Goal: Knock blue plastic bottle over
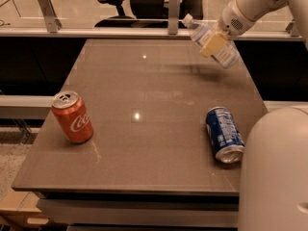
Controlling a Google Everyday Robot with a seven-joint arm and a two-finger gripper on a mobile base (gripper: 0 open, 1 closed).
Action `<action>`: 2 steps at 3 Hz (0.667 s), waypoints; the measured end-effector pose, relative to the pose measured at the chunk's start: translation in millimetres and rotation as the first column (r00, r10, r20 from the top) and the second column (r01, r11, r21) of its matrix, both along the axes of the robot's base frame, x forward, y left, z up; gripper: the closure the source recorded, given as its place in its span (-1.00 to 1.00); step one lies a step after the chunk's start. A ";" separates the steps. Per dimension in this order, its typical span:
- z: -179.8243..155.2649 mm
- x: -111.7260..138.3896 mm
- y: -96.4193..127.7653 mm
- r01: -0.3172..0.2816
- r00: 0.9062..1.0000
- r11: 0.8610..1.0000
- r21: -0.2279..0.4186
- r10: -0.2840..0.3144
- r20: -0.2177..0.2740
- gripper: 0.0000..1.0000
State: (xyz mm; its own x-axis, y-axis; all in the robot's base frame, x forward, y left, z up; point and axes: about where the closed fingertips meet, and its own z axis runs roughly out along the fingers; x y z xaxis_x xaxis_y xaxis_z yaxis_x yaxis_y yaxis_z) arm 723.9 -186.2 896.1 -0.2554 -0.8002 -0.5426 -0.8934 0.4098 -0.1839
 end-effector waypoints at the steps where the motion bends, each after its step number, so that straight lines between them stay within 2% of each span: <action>1: -23.0 -1.0 1.6 -0.004 0.998 0.999 -0.038 0.002 -0.060 1.00; 2: -35.8 -2.4 0.8 -0.005 0.995 0.997 -0.074 -0.002 -0.096 1.00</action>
Offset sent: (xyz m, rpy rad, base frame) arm -0.0069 -0.0052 -0.0425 -0.1202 0.1305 -0.0055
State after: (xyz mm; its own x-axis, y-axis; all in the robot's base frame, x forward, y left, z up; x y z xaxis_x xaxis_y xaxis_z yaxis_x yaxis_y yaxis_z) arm 721.6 -185.4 860.3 -0.3016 -0.8380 -0.4548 -0.9091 0.3965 -0.1276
